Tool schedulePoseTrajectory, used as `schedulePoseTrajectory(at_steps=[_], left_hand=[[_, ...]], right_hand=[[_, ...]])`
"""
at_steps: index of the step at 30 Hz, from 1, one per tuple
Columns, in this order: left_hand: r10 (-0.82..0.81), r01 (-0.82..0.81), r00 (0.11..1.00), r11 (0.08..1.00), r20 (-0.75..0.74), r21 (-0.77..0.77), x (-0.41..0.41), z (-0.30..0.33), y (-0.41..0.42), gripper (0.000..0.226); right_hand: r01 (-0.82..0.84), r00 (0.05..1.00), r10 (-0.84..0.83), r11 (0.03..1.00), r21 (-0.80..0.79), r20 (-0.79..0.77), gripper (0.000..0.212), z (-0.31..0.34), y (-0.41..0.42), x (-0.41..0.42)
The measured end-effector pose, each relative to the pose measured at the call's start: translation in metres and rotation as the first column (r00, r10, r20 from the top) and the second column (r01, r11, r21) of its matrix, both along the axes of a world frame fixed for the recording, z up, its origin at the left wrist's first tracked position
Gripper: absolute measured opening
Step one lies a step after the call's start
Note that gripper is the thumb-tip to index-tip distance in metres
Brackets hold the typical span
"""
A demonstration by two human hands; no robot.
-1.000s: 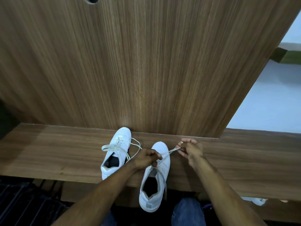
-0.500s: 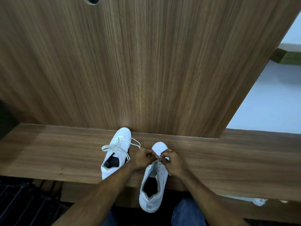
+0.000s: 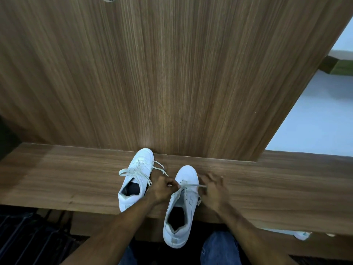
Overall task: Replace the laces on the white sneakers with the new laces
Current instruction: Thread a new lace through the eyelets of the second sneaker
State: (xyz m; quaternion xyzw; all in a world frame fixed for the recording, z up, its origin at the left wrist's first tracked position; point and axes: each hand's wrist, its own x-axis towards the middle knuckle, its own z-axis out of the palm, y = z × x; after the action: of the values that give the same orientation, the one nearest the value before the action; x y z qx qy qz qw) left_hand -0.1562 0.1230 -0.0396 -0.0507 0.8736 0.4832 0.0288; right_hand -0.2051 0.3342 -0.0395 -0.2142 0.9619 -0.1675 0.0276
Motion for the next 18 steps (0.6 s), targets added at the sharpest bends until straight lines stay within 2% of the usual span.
schedulePoseTrajectory(at_steps=[2, 4, 7, 9, 12, 14, 16, 18], left_hand=[[-0.011, 0.01, 1.0, 1.0, -0.011, -0.018, -0.001, -0.002, 0.006, 0.015], [-0.015, 0.015, 1.0, 0.998, -0.003, -0.06, -0.001, -0.006, 0.008, 0.02], [0.041, -0.037, 0.999, 0.983, 0.015, -0.182, 0.005, -0.01, 0.013, 0.022], [0.038, -0.034, 0.999, 0.955, 0.007, -0.295, 0.012, -0.016, 0.014, 0.022], [0.065, -0.042, 0.994, 0.973, 0.093, -0.226, 0.019, -0.024, 0.015, 0.023], [0.124, -0.111, 0.99, 0.981, 0.074, -0.161, 0.018, -0.027, 0.014, 0.006], [0.192, -0.185, 0.976, 0.98, 0.104, -0.074, 0.017, -0.032, 0.012, 0.033], [0.256, -0.26, 0.95, 0.966, 0.178, -0.003, 0.017, -0.036, 0.01, 0.045]], right_hand=[[-0.219, 0.975, 0.221, 0.971, -0.099, 0.01, 0.046, -0.004, -0.018, 0.008], [-0.279, 0.96, 0.281, 0.954, -0.112, -0.001, 0.033, -0.006, -0.031, 0.011], [-0.191, 0.981, 0.188, 0.979, -0.07, -0.043, 0.034, -0.006, -0.034, 0.011], [-0.068, 0.997, 0.072, 0.986, -0.15, 0.023, 0.038, -0.008, -0.031, 0.011], [0.08, 0.973, -0.022, 0.966, -0.247, 0.23, 0.041, -0.007, -0.024, 0.011], [0.083, 0.957, -0.006, 0.964, -0.254, 0.29, 0.038, -0.01, -0.02, 0.01], [0.063, 0.951, 0.017, 0.966, -0.249, 0.309, 0.028, -0.013, -0.019, 0.011], [0.048, 0.945, 0.042, 0.963, -0.266, 0.323, 0.016, -0.014, -0.02, 0.013]])
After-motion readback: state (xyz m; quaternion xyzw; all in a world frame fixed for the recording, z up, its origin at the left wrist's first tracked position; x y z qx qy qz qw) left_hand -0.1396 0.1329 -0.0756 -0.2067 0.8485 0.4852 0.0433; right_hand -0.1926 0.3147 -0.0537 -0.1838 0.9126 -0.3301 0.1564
